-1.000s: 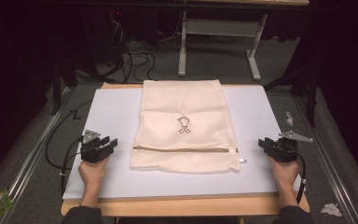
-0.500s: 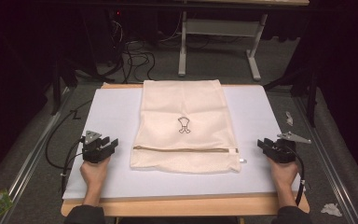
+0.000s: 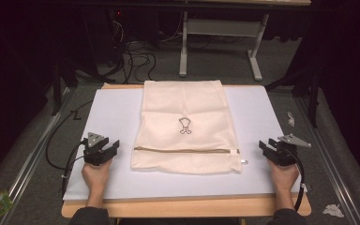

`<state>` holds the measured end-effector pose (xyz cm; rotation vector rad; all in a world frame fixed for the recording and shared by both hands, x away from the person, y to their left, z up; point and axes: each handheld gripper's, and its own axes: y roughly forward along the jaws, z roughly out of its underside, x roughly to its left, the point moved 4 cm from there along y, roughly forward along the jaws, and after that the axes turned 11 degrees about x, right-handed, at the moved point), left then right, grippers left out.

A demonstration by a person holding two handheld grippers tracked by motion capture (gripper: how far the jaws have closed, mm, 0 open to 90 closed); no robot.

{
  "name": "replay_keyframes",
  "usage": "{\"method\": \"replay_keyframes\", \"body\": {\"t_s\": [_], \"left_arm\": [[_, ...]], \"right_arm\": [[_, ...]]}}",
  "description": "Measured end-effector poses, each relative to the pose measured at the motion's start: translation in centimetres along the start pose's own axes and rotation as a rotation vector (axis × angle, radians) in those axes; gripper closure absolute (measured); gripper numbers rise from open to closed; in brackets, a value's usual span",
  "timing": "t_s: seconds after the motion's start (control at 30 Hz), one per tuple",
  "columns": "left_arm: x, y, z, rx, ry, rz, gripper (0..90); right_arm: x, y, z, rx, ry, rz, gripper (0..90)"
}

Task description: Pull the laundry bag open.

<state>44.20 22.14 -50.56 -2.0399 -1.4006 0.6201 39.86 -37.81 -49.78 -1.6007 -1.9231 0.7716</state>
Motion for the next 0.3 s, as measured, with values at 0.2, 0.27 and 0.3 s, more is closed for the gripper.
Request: {"method": "replay_keyframes", "body": {"t_s": [0.2, 0.27, 0.3], "left_arm": [[-0.01, 0.01, 0.01, 0.001, 0.000, 0.002, 49.4], [-0.01, 0.01, 0.01, 0.002, 0.000, 0.002, 49.3], [-0.02, 0.01, 0.01, 0.003, 0.000, 0.003, 49.1]], "right_arm": [[0.19, 0.17, -0.02, 0.016, -0.017, 0.009, 53.5], [0.18, 0.16, -0.01, 0.018, -0.015, 0.008, 53.3], [0.18, 0.17, -0.02, 0.018, -0.016, 0.007, 53.2]]}}
